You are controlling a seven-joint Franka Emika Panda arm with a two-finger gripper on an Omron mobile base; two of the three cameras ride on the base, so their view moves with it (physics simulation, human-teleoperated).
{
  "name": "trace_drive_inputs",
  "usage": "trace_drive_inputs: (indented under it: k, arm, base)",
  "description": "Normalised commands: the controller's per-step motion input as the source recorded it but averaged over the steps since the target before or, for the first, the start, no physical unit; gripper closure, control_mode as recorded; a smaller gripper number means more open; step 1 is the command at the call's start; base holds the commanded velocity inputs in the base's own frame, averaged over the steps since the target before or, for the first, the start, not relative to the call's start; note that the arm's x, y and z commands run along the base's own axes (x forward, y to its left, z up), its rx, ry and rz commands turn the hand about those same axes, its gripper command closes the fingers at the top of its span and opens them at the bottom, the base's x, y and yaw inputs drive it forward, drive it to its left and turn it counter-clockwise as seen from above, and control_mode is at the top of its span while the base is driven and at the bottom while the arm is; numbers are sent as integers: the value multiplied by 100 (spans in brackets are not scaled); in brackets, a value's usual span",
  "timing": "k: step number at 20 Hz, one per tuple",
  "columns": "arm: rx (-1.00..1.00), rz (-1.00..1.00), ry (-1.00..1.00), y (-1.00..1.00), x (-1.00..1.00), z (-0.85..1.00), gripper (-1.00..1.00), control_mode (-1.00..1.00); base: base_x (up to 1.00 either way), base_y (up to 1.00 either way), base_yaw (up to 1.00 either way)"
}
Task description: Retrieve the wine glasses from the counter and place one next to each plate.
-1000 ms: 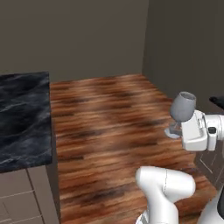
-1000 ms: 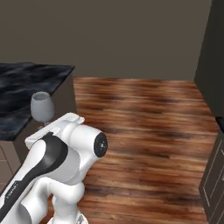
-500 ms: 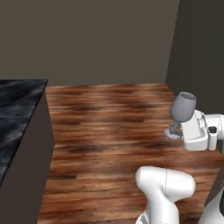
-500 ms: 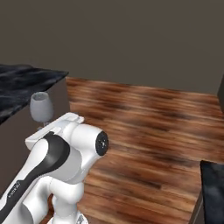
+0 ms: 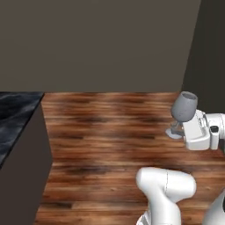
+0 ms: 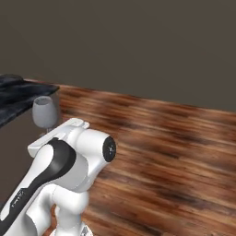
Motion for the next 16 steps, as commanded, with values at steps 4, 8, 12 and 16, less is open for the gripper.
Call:
trace_drive_inputs:
  k: [4,8,12,16]
  arm:
    - [0,0,0,0,0,0,100,100]
    - [0,0,0,0,0,0,100,100]
    - [0,0,0,0,0,0,100,100]
    - [0,0,0,0,0,0,100,100]
  base:
    - [100,-5,11]
    - [100,-28,15]
    - [100,-34,17]
    - [100,-40,24]
